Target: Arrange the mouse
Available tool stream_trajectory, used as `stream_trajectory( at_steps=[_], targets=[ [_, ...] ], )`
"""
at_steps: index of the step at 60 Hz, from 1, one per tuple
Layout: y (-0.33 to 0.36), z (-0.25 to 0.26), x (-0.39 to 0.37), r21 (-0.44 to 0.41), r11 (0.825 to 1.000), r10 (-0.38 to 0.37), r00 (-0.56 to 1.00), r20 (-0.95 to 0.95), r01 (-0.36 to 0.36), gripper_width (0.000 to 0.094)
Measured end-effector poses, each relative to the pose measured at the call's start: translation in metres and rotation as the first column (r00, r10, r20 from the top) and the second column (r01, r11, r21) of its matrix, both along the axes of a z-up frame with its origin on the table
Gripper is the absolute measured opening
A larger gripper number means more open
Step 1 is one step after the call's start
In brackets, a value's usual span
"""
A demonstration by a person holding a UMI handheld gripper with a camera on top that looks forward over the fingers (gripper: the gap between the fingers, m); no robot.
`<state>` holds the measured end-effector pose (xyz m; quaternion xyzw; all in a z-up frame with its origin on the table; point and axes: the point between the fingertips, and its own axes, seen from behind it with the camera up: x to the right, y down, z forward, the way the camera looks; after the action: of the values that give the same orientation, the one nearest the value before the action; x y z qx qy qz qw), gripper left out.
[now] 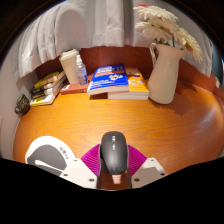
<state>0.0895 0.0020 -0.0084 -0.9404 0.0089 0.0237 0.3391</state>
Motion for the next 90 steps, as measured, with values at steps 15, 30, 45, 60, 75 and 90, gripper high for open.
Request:
stream_trajectory(
  at_steps=[15, 30, 45, 60, 75, 90],
  targets=[
    [0.01, 0.126, 0.026, 0.167, 0.986, -0.014, 1.0, -0.008, 0.015, 0.0342],
    [0.017, 0.256, -0.017, 0.33, 0.944, 0.003, 1.0, -0.03, 0.007, 0.0343],
    [-0.01, 0.196, -0.144, 0.25, 0.966, 0.079, 0.995, -0.065, -0.06, 0.0341],
    [-0.051, 0.036, -0.196, 0.011, 0.999, 0.049, 0.999, 0.0, -0.049, 0.0338],
    [-0.069, -0.004, -0.198, -0.008, 0.999, 0.039, 0.998, 0.043, -0.039, 0.0368],
    [-0.068, 0.003, -0.194, -0.012, 1.0, -0.024, 1.0, 0.017, 0.024, 0.0658]
  ],
)
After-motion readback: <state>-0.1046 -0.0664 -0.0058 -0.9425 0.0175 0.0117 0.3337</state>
